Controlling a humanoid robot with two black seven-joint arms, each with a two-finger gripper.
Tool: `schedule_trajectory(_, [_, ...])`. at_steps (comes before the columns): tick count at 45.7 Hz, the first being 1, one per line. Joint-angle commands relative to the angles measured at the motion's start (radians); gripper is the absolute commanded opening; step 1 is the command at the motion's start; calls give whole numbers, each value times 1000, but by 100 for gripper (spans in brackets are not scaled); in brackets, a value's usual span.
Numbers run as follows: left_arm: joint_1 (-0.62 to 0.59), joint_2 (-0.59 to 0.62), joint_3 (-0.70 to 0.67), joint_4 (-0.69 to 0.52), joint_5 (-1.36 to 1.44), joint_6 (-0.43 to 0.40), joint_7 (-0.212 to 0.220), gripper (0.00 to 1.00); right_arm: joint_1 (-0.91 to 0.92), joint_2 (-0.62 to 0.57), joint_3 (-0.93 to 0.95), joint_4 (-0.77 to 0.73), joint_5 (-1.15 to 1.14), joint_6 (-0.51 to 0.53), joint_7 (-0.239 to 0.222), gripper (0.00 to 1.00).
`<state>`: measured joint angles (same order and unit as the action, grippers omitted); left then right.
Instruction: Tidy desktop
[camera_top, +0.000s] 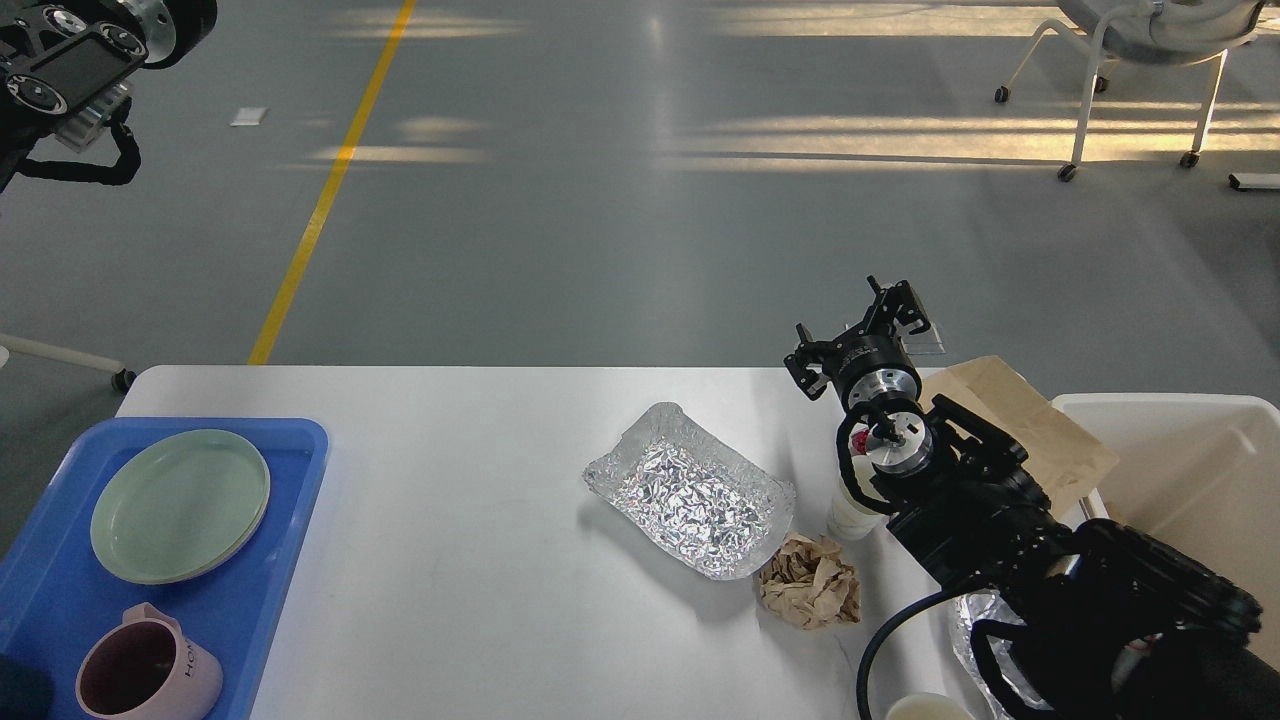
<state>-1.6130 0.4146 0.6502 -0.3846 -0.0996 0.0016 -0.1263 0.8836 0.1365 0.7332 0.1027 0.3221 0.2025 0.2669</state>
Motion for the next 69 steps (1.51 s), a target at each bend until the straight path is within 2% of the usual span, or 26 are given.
schedule_trajectory(1, [56,-25,-170,85,1,0,25,71,0,0,0,0,0,0,0,100])
schedule_trajectory(14, [91,-39,-517,112,8,5,89,72,0,0,0,0,0,0,0,100])
schedule_trajectory(21, [131,-51,-639,113,9,8,85,76,0,0,0,0,0,0,0,100])
schedule_trajectory(29, [163,-50,-707,113,9,8,74,80,0,0,0,0,0,0,0,100])
schedule_trajectory(39, [171,-48,-715,113,8,6,70,83,0,0,0,0,0,0,0,100])
schedule_trajectory(49, [215,-50,-727,113,8,6,28,85,0,0,0,0,0,0,0,100])
schedule_trajectory(63, [347,-50,-744,113,9,6,-76,92,0,0,0,0,0,0,0,100])
schedule_trajectory(69, [377,-51,-745,112,9,5,-88,95,0,0,0,0,0,0,0,100])
